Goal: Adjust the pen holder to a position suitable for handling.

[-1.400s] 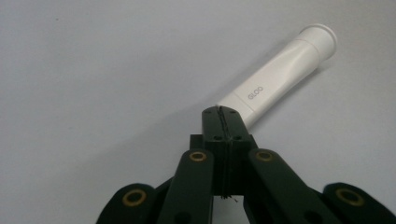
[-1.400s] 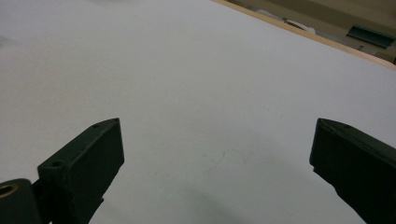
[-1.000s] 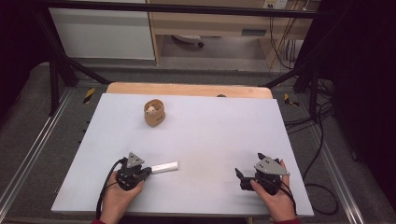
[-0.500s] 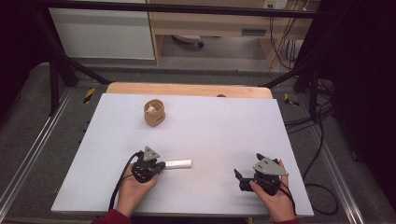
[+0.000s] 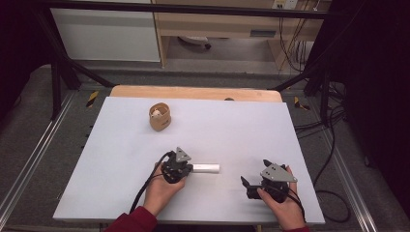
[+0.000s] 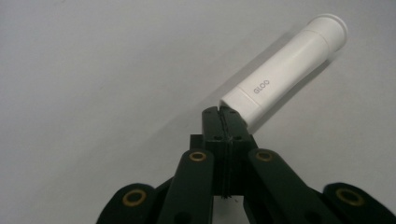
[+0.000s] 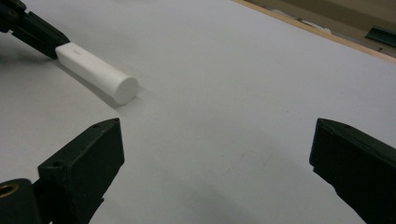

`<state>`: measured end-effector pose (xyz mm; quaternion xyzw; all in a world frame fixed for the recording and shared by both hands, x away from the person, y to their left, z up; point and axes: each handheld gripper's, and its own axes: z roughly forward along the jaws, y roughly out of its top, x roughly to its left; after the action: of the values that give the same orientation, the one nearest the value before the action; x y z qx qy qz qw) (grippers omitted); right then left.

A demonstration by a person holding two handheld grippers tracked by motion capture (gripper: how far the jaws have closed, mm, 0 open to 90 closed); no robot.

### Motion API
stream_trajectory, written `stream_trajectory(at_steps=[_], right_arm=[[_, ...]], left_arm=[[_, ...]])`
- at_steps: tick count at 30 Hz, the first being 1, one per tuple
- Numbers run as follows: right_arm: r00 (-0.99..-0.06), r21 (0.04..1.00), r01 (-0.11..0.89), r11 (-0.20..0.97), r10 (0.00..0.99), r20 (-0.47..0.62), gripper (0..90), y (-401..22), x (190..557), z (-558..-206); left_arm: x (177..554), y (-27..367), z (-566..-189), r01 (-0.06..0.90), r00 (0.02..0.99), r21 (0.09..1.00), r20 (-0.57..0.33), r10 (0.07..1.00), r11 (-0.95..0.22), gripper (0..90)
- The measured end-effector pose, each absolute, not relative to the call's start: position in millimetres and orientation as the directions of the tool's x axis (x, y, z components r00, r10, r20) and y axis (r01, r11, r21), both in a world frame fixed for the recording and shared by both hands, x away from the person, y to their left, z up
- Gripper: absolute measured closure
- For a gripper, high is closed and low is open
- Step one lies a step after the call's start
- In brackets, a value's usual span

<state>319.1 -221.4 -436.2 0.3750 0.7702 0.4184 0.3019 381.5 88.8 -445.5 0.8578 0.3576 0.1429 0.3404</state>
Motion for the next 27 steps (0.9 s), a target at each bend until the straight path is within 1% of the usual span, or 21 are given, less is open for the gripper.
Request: stream_trajectory(at_steps=[6,12,15,23,27], right_arm=[[-0.540,0.871,0.324,0.369,0.828,-0.150,3.6,-221,319,-437],[-0.542,0.870,0.327,0.369,0.827,-0.147,3.6,-221,319,-438],[-0.542,0.870,0.328,0.369,0.827,-0.146,3.6,-222,319,-438],[-0.549,0.870,0.328,0.368,0.824,-0.142,3.6,-222,320,-439],[-0.553,0.871,0.324,0.369,0.821,-0.142,3.6,-222,320,-438]], left_arm=[[388,57,-442,0.487,0.740,0.679,0.014,0.672,-0.550,90.0],[389,38,-444,0.474,0.762,0.672,0.010,0.647,-0.569,90.0],[388,32,-446,0.463,0.766,0.672,0.025,0.642,-0.579,90.0],[389,26,-446,0.464,0.768,0.682,0.007,0.640,-0.565,90.0],[389,23,-442,0.448,0.773,0.689,0.022,0.634,-0.570,90.0]])
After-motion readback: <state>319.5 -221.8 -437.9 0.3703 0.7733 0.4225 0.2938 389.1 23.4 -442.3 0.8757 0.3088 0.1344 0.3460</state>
